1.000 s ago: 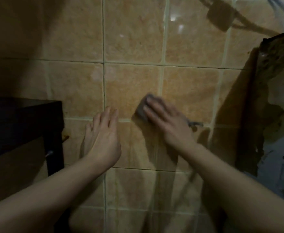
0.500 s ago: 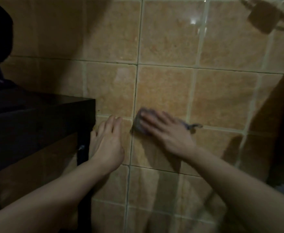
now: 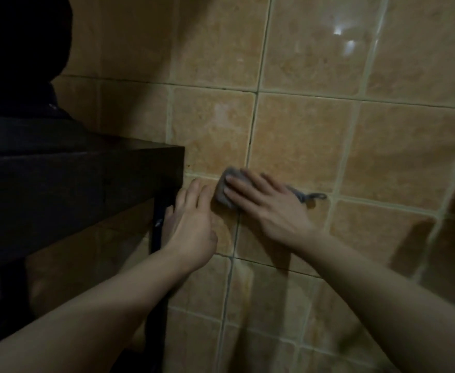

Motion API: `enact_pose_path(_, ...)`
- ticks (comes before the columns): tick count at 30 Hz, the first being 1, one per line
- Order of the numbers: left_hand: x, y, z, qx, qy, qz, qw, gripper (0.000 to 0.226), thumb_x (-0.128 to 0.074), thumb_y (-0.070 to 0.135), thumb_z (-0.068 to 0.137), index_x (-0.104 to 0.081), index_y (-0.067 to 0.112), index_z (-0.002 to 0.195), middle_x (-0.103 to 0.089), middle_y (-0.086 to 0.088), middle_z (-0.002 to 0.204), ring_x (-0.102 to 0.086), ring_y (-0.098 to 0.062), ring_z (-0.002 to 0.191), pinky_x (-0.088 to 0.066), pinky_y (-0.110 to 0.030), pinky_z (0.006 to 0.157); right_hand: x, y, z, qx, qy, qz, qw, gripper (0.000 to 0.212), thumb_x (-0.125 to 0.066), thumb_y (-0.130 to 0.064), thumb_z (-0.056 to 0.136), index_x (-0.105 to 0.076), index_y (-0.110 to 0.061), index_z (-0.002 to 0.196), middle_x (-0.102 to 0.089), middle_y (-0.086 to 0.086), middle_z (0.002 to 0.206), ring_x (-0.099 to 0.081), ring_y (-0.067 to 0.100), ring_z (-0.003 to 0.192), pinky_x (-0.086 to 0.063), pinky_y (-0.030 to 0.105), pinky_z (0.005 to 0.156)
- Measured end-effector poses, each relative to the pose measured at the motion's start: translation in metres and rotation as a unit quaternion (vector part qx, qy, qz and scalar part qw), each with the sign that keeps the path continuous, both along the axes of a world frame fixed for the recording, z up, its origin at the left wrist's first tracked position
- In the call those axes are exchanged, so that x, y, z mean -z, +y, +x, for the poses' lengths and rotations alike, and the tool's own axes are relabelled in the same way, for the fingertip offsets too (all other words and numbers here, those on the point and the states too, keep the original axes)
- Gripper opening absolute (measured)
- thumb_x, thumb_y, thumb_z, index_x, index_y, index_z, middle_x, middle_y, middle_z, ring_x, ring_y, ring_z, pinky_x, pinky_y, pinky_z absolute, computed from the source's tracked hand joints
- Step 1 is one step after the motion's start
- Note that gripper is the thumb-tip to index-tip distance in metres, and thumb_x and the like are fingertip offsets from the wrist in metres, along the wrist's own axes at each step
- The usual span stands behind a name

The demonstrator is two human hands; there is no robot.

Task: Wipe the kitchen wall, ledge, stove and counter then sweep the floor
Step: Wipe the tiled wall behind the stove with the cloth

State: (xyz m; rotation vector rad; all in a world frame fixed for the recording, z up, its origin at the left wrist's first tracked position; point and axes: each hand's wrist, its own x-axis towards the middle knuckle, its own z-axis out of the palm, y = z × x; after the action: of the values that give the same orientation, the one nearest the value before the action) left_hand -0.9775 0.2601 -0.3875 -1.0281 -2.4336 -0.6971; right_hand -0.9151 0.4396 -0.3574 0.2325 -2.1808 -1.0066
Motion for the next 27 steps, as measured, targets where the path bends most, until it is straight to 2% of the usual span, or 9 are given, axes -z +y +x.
enact_pose_path(3,0.007,-0.009,0.001,0.001,-0.028,0.019,0.999,0.085,-0.059,0.024,0.088,-0.002,0.019,0.151,0.007,0.005,0.157,0.0,-0.018,0.144,-0.014,-0.04,0.118,-0.042,-0.011,-0.02,0.006,0.104,-0.041,0.994,0.06,-0.037,-0.023,0.08,-0.047,-0.016,0.138,-0.044,0.007,0.145,-0.042,0.034,0.132,-0.019,0.04,0.106)
enact_pose_path(5,0.013,-0.014,0.001,0.001,-0.032,0.033,0.999,0.084,-0.059,0.023,0.087,-0.004,0.018,0.151,0.004,0.006,0.157,-0.003,-0.017,0.143,-0.014,-0.038,0.116,-0.048,-0.021,-0.029,0.014,0.131,-0.08,0.988,0.06,-0.037,-0.024,0.081,-0.045,-0.016,0.139,-0.042,0.006,0.146,-0.039,0.035,0.134,-0.019,0.041,0.107)
enact_pose_path(7,0.022,-0.018,0.0,0.003,-0.032,0.046,0.998,0.084,-0.06,0.023,0.087,-0.005,0.018,0.15,-0.001,0.005,0.157,-0.006,-0.016,0.142,-0.015,-0.036,0.115,-0.027,-0.025,-0.034,-0.005,0.112,-0.071,0.991,0.06,-0.035,-0.024,0.081,-0.047,-0.014,0.139,-0.043,0.008,0.146,-0.038,0.038,0.133,-0.019,0.043,0.108)
enact_pose_path(10,0.033,-0.026,0.001,0.016,-0.034,0.042,0.998,0.082,-0.057,0.022,0.088,-0.005,0.019,0.151,-0.004,0.005,0.157,-0.005,-0.015,0.143,-0.016,-0.037,0.117,0.021,-0.031,-0.032,-0.011,0.007,-0.004,1.0,0.06,-0.034,-0.028,0.081,-0.048,-0.014,0.138,-0.044,0.008,0.144,-0.041,0.037,0.132,-0.017,0.043,0.109)
enact_pose_path(12,0.035,-0.031,0.001,0.021,-0.036,0.04,0.998,0.082,-0.057,0.022,0.088,-0.005,0.02,0.151,-0.006,0.005,0.157,-0.007,-0.015,0.142,-0.018,-0.04,0.116,0.026,-0.032,-0.031,0.002,-0.028,0.002,1.0,0.058,-0.033,-0.028,0.082,-0.05,-0.015,0.136,-0.047,0.006,0.143,-0.043,0.035,0.131,-0.018,0.042,0.108)
enact_pose_path(16,0.031,-0.039,-0.001,-0.004,-0.013,0.046,0.999,0.079,-0.056,0.021,0.088,-0.008,0.02,0.15,-0.009,0.004,0.156,-0.009,-0.016,0.141,-0.017,-0.038,0.115,-0.022,-0.04,-0.049,0.022,0.037,-0.016,0.999,0.057,-0.031,-0.026,0.083,-0.051,-0.016,0.134,-0.048,0.006,0.142,-0.045,0.035,0.129,-0.017,0.042,0.105)
enact_pose_path(20,0.033,-0.042,0.0,-0.001,0.002,0.04,0.999,0.077,-0.056,0.022,0.089,-0.01,0.02,0.151,-0.011,0.004,0.155,-0.01,-0.015,0.14,-0.016,-0.034,0.113,-0.042,-0.056,-0.062,0.049,0.035,-0.052,0.997,0.069,-0.009,-0.03,0.082,-0.034,-0.021,0.145,-0.029,0.002,0.154,-0.022,0.033,0.142,-0.001,0.045,0.109)
enact_pose_path(24,0.041,-0.042,-0.002,-0.01,0.015,0.034,0.999,0.076,-0.056,0.024,0.089,-0.012,0.022,0.15,-0.011,0.004,0.155,-0.009,-0.016,0.14,-0.016,-0.034,0.112,-0.02,-0.056,-0.066,0.044,0.068,-0.029,0.996,0.061,-0.02,-0.027,0.083,-0.047,-0.017,0.137,-0.042,0.005,0.146,-0.035,0.037,0.135,-0.013,0.049,0.107)
enact_pose_path(27,0.044,-0.046,-0.002,-0.019,0.015,0.024,0.999,0.075,-0.055,0.029,0.089,-0.013,0.021,0.15,-0.011,0.004,0.156,-0.009,-0.016,0.14,-0.016,-0.035,0.113,0.018,-0.054,-0.062,0.046,0.041,0.001,0.998,0.056,-0.029,-0.027,0.082,-0.056,-0.017,0.13,-0.051,0.006,0.139,-0.043,0.037,0.129,-0.02,0.049,0.105)
